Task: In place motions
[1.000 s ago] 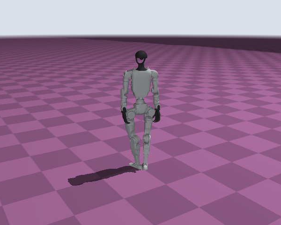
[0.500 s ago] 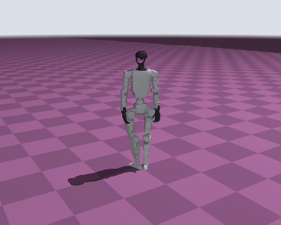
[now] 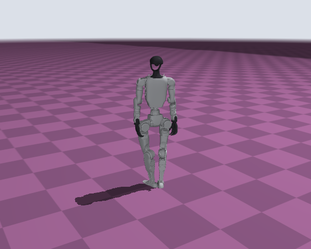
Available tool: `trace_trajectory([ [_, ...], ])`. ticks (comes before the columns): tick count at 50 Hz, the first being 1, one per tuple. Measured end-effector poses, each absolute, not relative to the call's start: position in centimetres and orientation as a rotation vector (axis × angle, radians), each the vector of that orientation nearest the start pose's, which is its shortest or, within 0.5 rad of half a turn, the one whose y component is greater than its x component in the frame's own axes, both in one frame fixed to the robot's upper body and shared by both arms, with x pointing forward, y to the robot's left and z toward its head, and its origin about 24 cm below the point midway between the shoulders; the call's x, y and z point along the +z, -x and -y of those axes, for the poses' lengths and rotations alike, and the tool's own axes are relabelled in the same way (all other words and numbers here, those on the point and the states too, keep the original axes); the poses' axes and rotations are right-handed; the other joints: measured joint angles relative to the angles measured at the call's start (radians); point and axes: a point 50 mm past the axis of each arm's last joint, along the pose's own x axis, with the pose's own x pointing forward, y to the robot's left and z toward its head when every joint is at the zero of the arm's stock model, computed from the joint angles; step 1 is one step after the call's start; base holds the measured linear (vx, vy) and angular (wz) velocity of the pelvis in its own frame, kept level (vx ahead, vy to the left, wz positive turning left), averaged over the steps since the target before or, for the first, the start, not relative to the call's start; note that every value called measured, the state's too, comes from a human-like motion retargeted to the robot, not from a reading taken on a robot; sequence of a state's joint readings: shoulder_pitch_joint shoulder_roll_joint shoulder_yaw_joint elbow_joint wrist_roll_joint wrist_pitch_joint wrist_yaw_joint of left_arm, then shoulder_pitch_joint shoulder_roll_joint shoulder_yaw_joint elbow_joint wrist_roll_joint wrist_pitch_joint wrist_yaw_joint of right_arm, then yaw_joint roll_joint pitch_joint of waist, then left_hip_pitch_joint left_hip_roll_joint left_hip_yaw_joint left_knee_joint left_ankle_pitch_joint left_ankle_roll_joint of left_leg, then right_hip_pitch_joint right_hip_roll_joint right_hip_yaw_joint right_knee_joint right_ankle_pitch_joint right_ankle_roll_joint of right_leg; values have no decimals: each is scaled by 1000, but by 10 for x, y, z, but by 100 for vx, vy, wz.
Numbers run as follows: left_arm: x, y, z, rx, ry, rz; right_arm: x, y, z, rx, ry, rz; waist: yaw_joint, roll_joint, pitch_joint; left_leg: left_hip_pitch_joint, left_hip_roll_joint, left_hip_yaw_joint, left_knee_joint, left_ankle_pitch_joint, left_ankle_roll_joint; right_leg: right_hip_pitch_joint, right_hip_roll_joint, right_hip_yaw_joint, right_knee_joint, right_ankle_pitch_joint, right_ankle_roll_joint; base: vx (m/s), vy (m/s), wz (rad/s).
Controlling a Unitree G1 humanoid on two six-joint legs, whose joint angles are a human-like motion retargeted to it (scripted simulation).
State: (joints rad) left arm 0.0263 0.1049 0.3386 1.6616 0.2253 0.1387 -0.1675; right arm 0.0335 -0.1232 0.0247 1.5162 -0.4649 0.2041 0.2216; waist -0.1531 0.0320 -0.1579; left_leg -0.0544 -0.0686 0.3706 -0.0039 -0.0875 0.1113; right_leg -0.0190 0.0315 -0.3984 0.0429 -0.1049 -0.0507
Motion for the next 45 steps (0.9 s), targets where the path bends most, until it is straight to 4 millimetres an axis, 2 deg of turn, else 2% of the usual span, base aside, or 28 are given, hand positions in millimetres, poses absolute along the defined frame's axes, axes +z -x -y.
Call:
trace_trajectory([
  [45, -176, 34, -178, 55, 204, -1796, -177, 11, 199, 409, 337, -1796, -6, 0, -3, -4, 1, 1, 0, 3, 4, -5, -2, 3, -1, 4, 2, 0, 0, 0],
])
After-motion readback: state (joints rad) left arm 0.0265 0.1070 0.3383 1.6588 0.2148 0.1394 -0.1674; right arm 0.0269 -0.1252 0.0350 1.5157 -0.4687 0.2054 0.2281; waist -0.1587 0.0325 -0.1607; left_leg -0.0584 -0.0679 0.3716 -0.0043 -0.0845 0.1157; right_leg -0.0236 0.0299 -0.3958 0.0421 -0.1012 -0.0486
